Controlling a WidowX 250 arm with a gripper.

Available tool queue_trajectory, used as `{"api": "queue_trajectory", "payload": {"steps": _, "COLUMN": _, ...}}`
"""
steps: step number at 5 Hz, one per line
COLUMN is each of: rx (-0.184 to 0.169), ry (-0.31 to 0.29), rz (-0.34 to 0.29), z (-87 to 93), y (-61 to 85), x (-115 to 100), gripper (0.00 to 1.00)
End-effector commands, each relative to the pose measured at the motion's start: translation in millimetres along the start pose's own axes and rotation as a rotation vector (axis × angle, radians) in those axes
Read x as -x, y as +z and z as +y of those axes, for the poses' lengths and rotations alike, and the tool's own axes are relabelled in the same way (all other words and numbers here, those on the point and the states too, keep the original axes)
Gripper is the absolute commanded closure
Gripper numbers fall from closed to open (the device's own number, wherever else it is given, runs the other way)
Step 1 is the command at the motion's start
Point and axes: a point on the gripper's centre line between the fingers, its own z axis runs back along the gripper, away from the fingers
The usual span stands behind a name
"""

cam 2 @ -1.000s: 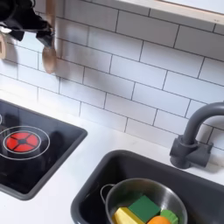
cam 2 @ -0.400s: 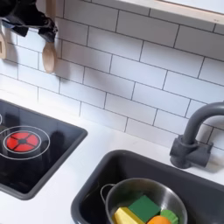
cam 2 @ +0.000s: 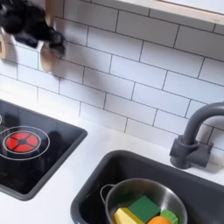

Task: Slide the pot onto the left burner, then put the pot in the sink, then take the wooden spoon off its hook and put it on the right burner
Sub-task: 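Take the wooden spoon off its hook and put it on the right burner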

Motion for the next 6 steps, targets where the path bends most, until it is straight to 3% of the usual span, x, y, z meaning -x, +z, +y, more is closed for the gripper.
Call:
{"api": "queue_trajectory", "payload": {"steps": 1, "rx": 0.073, "ry": -0.009, "rz": -0.103, "z": 3.6, "y": 37.6, "x": 9, "gripper": 0.0}}
{"api": "queue_trajectory", "payload": {"steps": 2, "rx": 0.057, "ry": -0.002, "rz": -0.123, "z": 8.7, "y": 41.0, "x": 3, "gripper": 0.0}}
{"api": "queue_trajectory", "payload": {"steps": 4, "rx": 0.051, "ry": 0.003, "rz": -0.151, "z": 3.7, "y": 26.8, "x": -7, "gripper": 0.0}}
{"api": "queue_trajectory", "payload": {"steps": 5, "rx": 0.049, "ry": -0.007, "rz": -0.173, "z": 9.9, "y": 43.7, "x": -17, "gripper": 0.0}}
{"api": "queue_trajectory", "payload": {"steps": 6, "rx": 0.064, "ry": -0.012, "rz": -0.17, "z": 2.7, "y": 32.2, "x": -20, "gripper": 0.0}}
